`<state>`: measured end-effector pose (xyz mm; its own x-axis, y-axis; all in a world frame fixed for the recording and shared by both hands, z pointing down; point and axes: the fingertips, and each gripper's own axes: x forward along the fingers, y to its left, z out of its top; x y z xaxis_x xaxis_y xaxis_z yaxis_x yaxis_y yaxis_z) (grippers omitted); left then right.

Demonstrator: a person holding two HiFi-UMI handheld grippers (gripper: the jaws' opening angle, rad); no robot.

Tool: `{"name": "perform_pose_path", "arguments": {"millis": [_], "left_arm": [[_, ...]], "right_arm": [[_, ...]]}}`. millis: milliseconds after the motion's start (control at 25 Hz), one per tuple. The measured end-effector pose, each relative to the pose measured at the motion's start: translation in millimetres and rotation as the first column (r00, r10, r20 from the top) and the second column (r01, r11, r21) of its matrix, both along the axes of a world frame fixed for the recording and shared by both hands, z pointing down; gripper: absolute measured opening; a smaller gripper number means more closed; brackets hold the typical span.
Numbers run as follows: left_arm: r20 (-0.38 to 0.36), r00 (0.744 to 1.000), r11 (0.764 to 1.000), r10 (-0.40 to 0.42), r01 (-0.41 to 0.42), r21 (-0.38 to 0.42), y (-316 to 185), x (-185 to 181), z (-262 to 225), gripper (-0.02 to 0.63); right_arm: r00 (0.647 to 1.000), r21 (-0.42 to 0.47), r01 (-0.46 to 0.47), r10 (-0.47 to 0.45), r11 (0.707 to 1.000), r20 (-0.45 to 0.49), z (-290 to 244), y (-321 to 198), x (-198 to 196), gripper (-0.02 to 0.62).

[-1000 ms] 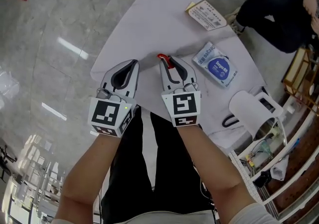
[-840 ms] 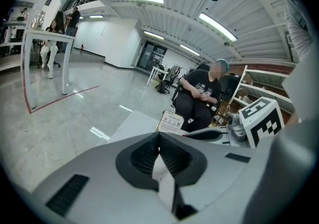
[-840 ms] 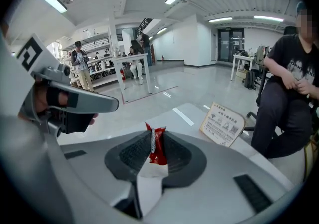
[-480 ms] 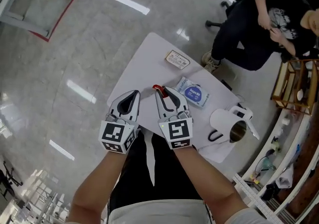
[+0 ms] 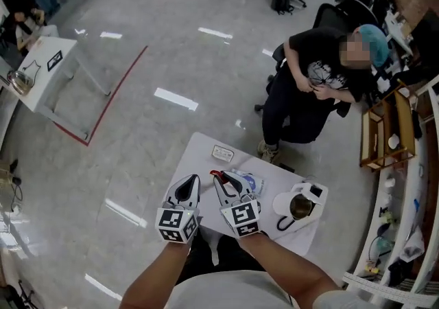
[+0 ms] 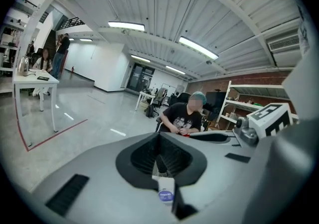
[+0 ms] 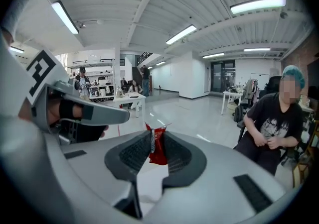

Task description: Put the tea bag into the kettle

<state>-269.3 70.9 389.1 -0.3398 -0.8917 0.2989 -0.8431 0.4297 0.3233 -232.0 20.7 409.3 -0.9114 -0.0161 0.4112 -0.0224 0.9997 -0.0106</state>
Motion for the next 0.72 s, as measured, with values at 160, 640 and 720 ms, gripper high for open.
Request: {"name": "perform_pose_path", "arguments": {"millis": [160, 640, 720], "left_arm": [[0.032, 0.998, 0.998, 0.051, -0.052, 0.034, -16, 27, -50, 0.008], [0.133, 0.985, 0.988, 0.113, -0.125, 0.086, -42, 52, -130, 0.008], [0.134, 0.982, 0.985, 0.132, -0.145, 0.094, -47, 54, -135, 0.008]], "right_arm": [[0.997, 0.004, -0.034, 0.034, 0.999, 0.075, -61, -13, 16, 0.084], [0.976, 0.068, -0.019, 0.004, 0.998, 0.216, -153, -17, 43, 0.084], [0.974, 0.069, -0.059, 0.042, 0.996, 0.222, -156, -27, 47, 0.084]]}}
